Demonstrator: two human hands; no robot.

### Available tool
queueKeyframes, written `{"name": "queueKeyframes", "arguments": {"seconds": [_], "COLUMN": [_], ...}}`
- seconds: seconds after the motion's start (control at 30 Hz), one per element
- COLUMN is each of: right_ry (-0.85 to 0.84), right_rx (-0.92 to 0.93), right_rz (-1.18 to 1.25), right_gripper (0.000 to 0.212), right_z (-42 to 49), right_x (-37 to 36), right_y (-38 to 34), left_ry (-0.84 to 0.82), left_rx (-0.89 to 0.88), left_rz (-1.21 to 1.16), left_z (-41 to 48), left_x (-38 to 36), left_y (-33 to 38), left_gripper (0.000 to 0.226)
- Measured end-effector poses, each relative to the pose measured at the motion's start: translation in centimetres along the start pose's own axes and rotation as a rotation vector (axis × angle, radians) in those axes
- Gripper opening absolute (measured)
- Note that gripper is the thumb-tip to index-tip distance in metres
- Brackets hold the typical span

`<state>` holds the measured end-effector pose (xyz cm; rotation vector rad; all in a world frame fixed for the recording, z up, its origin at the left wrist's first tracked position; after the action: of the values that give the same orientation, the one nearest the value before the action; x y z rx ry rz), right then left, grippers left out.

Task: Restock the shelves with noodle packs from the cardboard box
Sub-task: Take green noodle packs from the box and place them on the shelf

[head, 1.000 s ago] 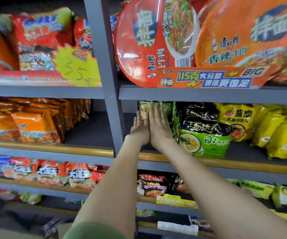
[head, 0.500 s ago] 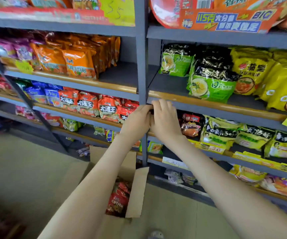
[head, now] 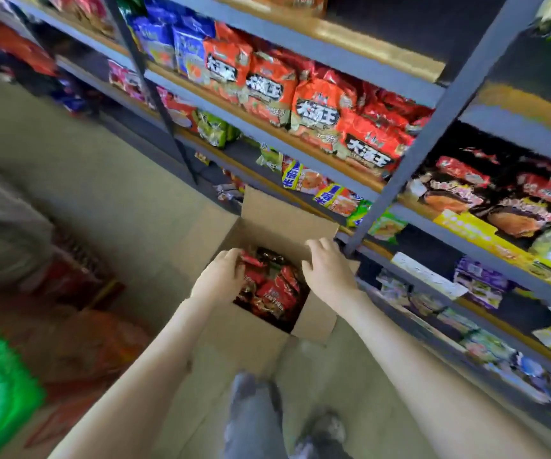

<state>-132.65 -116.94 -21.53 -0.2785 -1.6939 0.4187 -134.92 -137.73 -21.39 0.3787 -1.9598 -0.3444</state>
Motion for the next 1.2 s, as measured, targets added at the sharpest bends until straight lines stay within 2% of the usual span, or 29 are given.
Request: {"name": "queueKeyframes", "arguments": {"seconds": [0.13, 0.3, 0.5, 0.67, 0.83, 0.93, 1.0, 1.07, 1.13, 1.2], "right_ry": [-0.139, -0.251, -0.284, -0.362, -0.389, -0.436, -0.393, -0.346, -0.299, -0.266], "right_rx": [-0.123, -0.304, -0.496, -0.411, -0.324, -0.22, -0.163, -0.129, -0.105, -0.082], "right_rz": [0.043, 0.044, 0.08, -0.06, -0.075, -0.208, -0.386, -0.485, -0.472, -0.434], "right_gripper": [0.046, 0.047, 0.048, 0.051, 0.076, 0.083, 0.071, 0.046, 0.034, 0.032], "right_z": [4.2, 10.5, 17.6, 22.8, 28.8, 31.2, 32.2, 32.8, 33.0, 32.6], "right_x": [-8.2, -17.6, -30.5, -40.8, -50.2, -54.9, -57.0, -58.2, -58.6, -58.0], "right_y": [0.5, 3.5, 11.8, 18.6, 22.6, 24.1, 24.6, 25.1, 25.6, 25.5], "left_ry": [-0.103, -0.192, -0.229, -0.249, -0.274, -0.312, -0.32, -0.306, -0.294, -0.269], "left_rx": [0.12, 0.129, 0.165, 0.138, 0.135, 0.185, 0.172, 0.135, 0.096, 0.06], "left_rz": [0.011, 0.068, 0.031, 0.089, 0.17, 0.195, 0.254, 0.32, 0.376, 0.414], "left_z": [5.5, 15.1, 24.8, 31.4, 36.6, 38.3, 38.6, 38.5, 38.2, 37.6], "left_x": [-2.3, -6.3, -17.5, -26.9, -34.7, -37.9, -39.0, -39.5, -39.4, -38.8], "left_y": [-6.7, -12.3, -15.8, -17.0, -18.1, -18.8, -19.4, -19.8, -20.0, -19.6], "left_gripper": [0.048, 0.05, 0.051, 0.058, 0.064, 0.07, 0.075, 0.079, 0.079, 0.078]}}
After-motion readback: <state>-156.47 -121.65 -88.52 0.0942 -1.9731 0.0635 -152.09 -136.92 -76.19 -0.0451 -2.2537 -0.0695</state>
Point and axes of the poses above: each hand's wrist, its own z-axis towards the middle knuckle, its own x-axis out of the back of the hand, y = z × x, the point moved 1 cm from there along z, towards the middle knuckle, and after that the axes turned 8 degrees about x, right-handed, at the moved point
